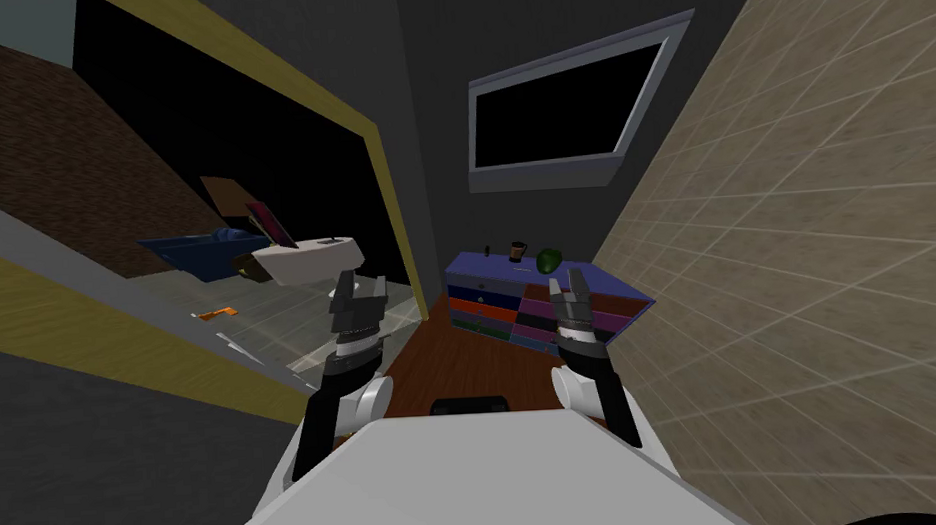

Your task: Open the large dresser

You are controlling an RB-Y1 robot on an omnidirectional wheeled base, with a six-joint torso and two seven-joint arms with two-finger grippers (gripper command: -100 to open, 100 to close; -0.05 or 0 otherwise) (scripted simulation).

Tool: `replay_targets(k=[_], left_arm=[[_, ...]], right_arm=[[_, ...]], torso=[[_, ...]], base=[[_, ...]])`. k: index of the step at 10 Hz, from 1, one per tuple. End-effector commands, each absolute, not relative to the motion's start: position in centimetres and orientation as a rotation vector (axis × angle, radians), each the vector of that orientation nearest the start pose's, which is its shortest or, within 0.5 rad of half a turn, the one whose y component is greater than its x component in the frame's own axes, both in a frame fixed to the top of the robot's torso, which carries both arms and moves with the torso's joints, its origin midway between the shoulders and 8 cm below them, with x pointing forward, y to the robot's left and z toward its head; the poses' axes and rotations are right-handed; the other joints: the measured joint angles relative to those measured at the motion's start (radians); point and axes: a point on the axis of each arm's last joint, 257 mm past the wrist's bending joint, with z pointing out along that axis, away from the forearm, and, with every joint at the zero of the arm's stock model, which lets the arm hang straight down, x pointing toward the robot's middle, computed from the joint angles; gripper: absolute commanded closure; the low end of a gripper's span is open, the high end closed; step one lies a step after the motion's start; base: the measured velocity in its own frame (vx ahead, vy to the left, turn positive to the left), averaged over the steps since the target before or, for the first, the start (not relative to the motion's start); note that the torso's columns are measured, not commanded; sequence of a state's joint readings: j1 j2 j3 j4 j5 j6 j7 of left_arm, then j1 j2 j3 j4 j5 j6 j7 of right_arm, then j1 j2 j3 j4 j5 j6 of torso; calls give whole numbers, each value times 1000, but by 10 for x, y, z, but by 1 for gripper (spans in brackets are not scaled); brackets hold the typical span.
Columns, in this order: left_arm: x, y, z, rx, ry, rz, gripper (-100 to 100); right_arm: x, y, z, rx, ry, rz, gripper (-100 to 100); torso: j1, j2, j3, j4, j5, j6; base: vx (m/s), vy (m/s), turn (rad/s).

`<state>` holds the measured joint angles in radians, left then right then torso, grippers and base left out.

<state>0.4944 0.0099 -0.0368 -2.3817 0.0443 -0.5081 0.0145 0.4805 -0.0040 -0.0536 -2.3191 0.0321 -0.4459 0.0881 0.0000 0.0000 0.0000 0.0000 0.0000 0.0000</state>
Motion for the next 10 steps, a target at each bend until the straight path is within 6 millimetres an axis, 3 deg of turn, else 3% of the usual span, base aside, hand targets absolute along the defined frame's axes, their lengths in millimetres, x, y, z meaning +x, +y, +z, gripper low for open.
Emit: replay_targets(k=[1,9,10], left_arm=[[321,266,71,-595,509,-1410,0],[321,266,72,-594,509,-1410,0],[321,266,72,-594,509,-1410,0]], right_arm=[[344,-291,39,593,648,1152,0],[344,-291,39,593,648,1153,0],[350,-285,33,573,697,1136,-100]], torso=[[0,40,-82,41,0,0],[0,618,-1234,617,0,0],[0,691,-1382,691,0,0]], base=[[0,0,0],[0,0,0],[28,-2,-2]])
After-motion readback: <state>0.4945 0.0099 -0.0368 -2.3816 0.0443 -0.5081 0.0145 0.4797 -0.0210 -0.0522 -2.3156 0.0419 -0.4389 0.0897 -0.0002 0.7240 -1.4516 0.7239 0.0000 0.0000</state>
